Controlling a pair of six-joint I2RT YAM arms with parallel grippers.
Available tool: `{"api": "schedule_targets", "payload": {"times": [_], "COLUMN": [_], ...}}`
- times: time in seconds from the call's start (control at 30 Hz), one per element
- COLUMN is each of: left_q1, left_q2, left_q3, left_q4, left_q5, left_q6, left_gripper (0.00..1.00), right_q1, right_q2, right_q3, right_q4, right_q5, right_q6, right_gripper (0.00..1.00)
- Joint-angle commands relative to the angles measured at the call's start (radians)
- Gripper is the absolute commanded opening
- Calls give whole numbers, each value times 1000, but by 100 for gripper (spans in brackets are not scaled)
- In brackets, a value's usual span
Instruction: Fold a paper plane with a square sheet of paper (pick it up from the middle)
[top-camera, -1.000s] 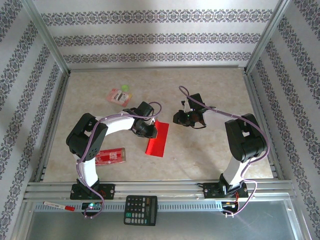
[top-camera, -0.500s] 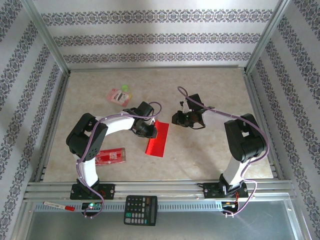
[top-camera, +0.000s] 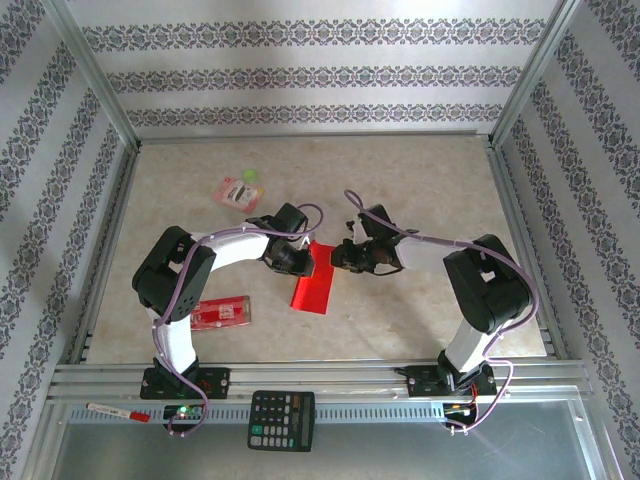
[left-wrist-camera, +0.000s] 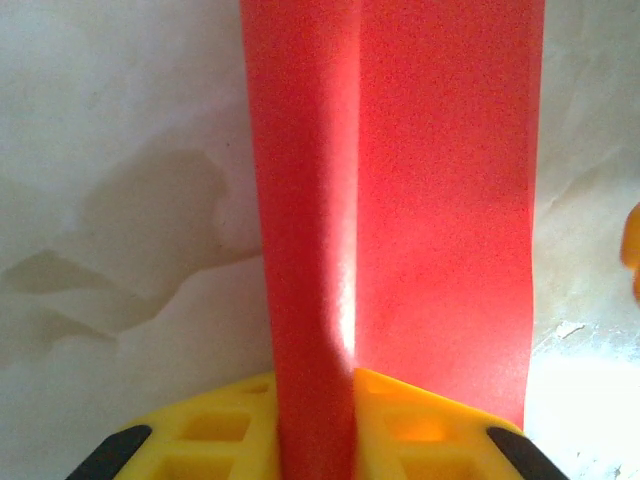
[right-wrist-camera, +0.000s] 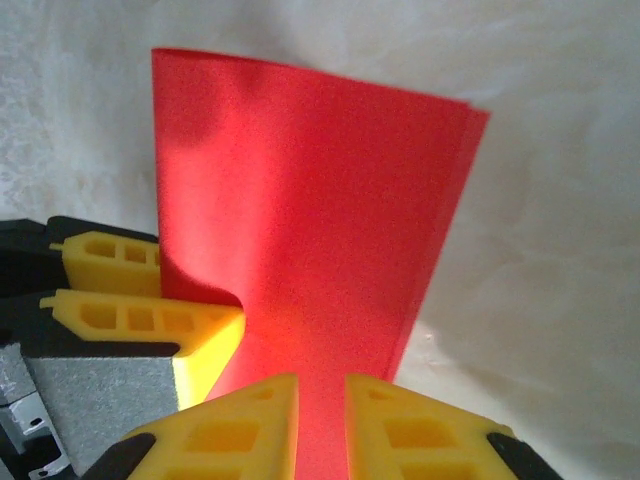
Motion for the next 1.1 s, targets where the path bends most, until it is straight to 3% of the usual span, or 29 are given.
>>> {"api": "schedule_targets", "payload": {"times": [0.0,0.23,0.9,1.07], "left_q1": [11,10,12,11], "left_q2": [57,59,46,25], "left_q3": [-42,-41,-42,-24], "left_q4": [-130,-130,-124,-131], "left_q5": [-118,-117,-117,-122], "left_q6": [18,19,18,13], "left_gripper": [22,21,22,27], "right_q1": [31,75,80,79], "right_q2": [-9,46,146,164], "right_q3": [-30,-22,-61,-72], "right_q4": [64,115,75,74], "right_q5": [-23,-27,60,75], "right_q6": [62,99,70,60], "right_gripper": [19,19,17,16]}}
